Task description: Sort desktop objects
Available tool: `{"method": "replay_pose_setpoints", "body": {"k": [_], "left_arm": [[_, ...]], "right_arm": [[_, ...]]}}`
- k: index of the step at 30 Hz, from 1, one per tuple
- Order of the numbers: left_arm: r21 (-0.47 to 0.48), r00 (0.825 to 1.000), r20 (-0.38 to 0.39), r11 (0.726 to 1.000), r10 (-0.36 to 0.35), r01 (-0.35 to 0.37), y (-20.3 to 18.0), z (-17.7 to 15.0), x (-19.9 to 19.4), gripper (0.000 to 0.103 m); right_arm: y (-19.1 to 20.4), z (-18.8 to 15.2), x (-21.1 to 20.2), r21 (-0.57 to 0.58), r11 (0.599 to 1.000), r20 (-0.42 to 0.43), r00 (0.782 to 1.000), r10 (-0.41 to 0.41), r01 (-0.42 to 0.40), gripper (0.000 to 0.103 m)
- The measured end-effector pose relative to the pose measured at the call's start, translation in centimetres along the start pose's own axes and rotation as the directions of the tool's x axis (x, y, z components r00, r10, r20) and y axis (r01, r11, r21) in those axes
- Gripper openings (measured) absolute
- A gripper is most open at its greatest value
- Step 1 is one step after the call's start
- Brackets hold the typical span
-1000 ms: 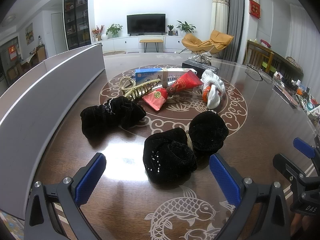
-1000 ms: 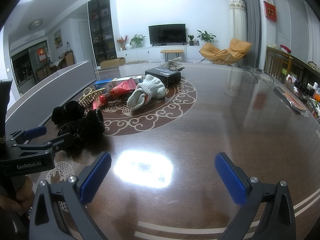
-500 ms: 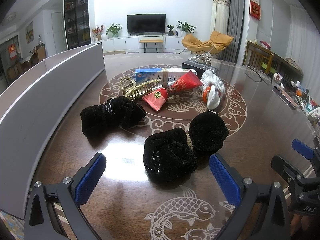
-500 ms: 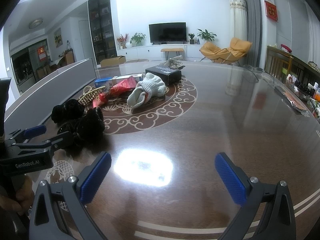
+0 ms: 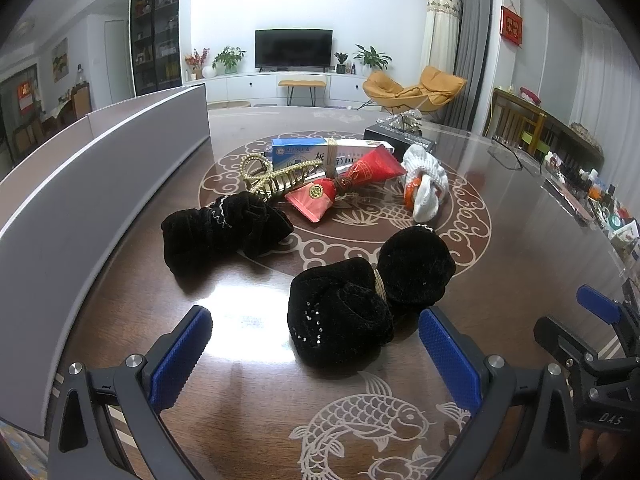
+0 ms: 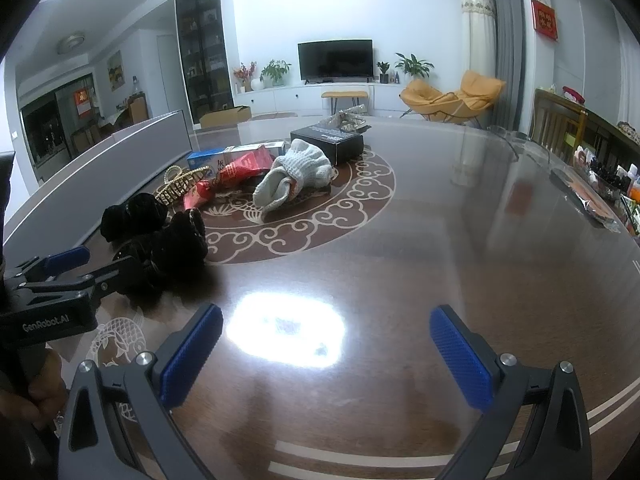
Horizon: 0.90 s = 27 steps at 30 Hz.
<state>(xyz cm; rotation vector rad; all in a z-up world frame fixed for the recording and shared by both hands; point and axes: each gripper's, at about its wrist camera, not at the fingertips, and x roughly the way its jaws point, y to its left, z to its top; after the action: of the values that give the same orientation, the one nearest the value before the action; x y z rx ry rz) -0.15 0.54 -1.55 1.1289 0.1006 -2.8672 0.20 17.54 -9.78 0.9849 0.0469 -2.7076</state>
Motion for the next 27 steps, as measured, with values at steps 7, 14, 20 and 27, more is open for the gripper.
{"method": "replay_pose_setpoints", "body": {"k": [7, 14, 20, 27], "left_arm": [[-0.002, 1.0, -0.002, 1.0, 0.0, 0.0, 0.3, 0.0, 0.0, 0.103], [-0.003, 1.0, -0.008, 1.0, 0.004, -0.004, 1.2, -0.2, -0.2, 0.103], [0.004, 1.0, -0.004, 1.0, 0.015, -0.015, 1.4, -0.1, -0.2, 0.103], [0.003, 1.0, 0.005, 1.0, 0.013, -0.013, 1.6, 0.1, -0.2, 0.103]], "right_arm": [[-0.1, 0.0, 0.0, 0.001, 1.0, -0.002, 1.0, 0.001, -0.001, 0.103], [0.0, 0.0, 0.1, -0.001, 1.0, -0.018, 1.0, 0.0, 0.0, 0.103], [-0.1, 0.0, 0.5, 0.0, 1.0, -0.041, 0.999, -0.006, 0.006, 0.103], [0.1, 0.1, 1.2, -0.001, 1.0, -0.077, 0.997, -0.012, 0.012, 0.103]]}}
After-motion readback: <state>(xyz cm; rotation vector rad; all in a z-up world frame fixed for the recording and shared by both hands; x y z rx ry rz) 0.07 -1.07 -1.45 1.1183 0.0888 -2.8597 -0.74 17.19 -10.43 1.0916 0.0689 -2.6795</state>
